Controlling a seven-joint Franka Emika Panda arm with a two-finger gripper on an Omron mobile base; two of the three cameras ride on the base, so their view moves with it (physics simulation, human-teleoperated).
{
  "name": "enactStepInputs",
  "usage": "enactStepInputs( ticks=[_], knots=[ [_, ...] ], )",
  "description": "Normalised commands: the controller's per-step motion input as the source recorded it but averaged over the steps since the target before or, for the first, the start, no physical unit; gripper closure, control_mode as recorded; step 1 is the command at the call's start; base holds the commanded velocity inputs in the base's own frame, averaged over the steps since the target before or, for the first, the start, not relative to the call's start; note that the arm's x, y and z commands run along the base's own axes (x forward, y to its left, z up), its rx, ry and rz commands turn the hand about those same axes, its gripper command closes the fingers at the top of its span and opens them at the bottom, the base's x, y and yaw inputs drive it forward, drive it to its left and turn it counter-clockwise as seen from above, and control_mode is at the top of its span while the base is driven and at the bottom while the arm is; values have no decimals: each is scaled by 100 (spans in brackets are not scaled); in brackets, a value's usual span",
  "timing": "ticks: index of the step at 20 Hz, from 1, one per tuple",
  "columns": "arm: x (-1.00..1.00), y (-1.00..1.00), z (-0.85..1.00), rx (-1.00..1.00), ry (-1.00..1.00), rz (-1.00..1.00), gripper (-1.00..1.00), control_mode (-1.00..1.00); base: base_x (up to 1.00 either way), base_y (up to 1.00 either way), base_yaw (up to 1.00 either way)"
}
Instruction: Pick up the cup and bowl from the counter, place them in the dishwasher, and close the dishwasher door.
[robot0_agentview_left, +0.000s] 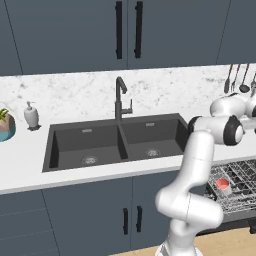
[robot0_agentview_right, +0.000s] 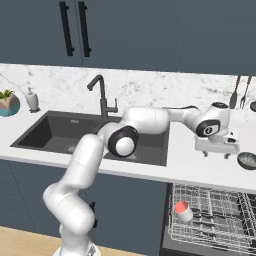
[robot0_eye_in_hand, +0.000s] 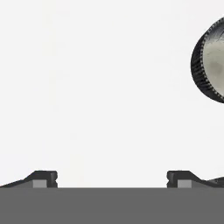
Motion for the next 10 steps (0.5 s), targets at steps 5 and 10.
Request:
enactStepInputs(
  ticks=[5,10],
  knots=[
    [24,-43,0,-9,3,0,-100,-100,0,0,0],
    [13,-42,-10,-4,2,0,-100,-100,0,0,0]
  ],
)
